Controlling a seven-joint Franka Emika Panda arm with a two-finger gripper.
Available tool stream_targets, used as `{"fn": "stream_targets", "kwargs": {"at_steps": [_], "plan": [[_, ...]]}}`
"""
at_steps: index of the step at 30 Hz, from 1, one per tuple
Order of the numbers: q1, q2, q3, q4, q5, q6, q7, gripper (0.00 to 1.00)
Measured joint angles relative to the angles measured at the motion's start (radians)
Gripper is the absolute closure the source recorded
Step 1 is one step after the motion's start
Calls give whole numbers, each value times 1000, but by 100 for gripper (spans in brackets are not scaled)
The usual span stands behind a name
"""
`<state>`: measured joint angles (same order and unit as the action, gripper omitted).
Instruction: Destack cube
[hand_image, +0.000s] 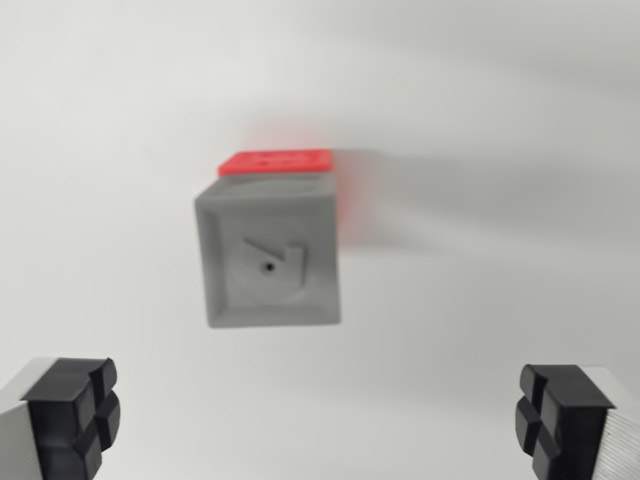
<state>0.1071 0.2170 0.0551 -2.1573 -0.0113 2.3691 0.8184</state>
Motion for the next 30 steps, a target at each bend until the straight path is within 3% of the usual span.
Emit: {"fn": "stream_targets", "kwargs": {"at_steps": [8,30], "plan": [[27,36,13,-12,-9,49,-2,0],[31,209,2,-20,-25,227,3,0]]}}
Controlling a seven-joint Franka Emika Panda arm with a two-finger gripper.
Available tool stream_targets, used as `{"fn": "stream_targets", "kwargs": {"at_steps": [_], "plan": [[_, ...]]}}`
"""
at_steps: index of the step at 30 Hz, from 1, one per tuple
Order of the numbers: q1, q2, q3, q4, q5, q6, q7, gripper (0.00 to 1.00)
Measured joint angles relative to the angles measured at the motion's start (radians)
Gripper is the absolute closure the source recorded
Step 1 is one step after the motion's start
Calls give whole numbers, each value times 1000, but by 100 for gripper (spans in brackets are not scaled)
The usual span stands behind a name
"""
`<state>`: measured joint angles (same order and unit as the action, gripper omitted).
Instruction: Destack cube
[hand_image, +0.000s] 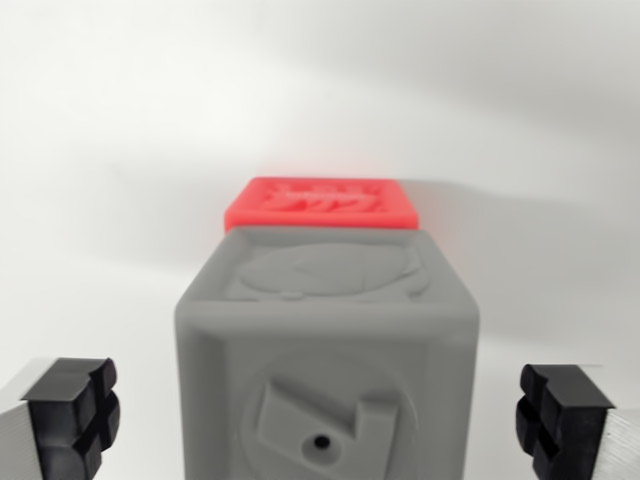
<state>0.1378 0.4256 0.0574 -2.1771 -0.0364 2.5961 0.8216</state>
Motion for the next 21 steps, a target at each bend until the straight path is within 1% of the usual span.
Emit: {"fn": "stream_targets", "kwargs": {"at_steps": [7,14,15,21], "plan": [[4,37,-4,3,-2,34,1,0],[7,52,-8,5,-2,48,1,0],[7,53,-8,6,-2,48,1,100],[7,53,-8,6,-2,49,1,100]]}}
